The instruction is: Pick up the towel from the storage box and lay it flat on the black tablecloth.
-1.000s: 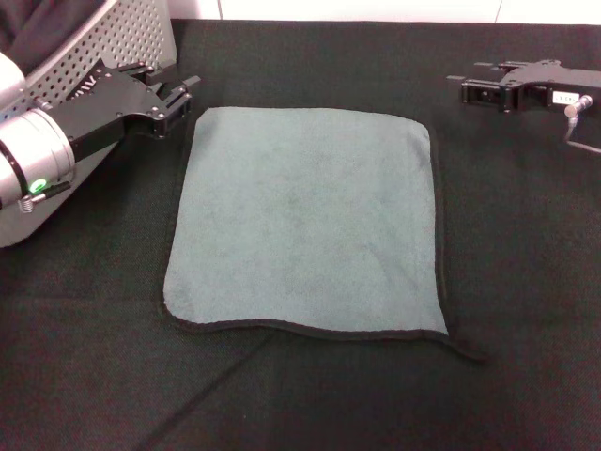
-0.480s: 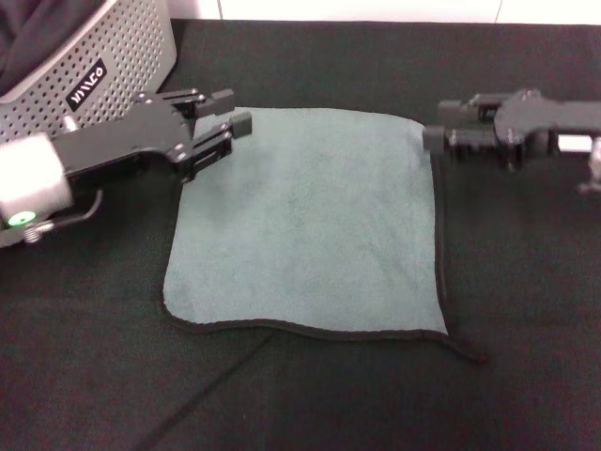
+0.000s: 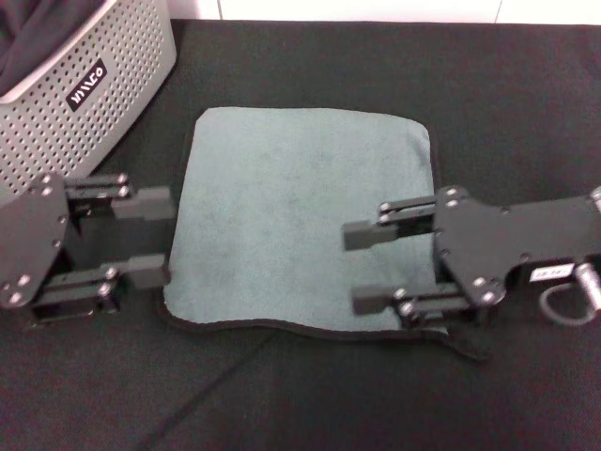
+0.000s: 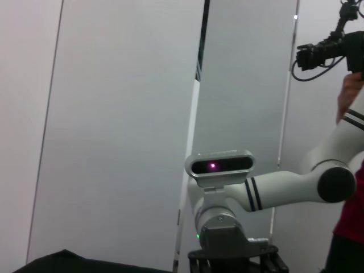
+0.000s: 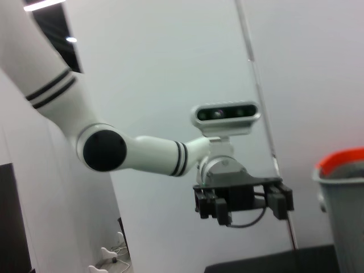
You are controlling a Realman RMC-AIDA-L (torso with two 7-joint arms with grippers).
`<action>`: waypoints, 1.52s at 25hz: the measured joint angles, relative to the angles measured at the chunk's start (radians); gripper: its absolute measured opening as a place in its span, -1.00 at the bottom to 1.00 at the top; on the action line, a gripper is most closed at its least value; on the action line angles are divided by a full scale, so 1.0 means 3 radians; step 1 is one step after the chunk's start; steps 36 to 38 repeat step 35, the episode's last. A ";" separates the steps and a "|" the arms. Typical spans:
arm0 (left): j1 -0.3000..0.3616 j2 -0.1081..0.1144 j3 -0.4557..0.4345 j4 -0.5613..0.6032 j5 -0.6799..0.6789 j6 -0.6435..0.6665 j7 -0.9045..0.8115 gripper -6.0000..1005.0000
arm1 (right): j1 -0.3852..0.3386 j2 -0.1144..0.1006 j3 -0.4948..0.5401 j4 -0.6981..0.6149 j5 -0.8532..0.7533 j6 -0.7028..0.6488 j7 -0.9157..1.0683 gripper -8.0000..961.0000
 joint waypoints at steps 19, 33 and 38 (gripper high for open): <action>0.0183 0.0097 0.0168 0.0091 -0.0170 -0.0088 -0.0050 0.12 | 0.0011 0.0008 -0.0476 0.0010 0.0599 0.0272 -0.0333 0.16; 0.0064 0.0196 0.0051 0.0073 -0.0209 -0.0108 -0.0193 0.12 | 0.0295 0.0010 -0.0573 0.0237 0.0775 0.0272 -0.0313 0.16; 0.0064 0.0199 0.0050 0.0072 -0.0213 -0.0109 -0.0193 0.12 | 0.0304 0.0010 -0.0598 0.0264 0.0816 0.0279 -0.0325 0.16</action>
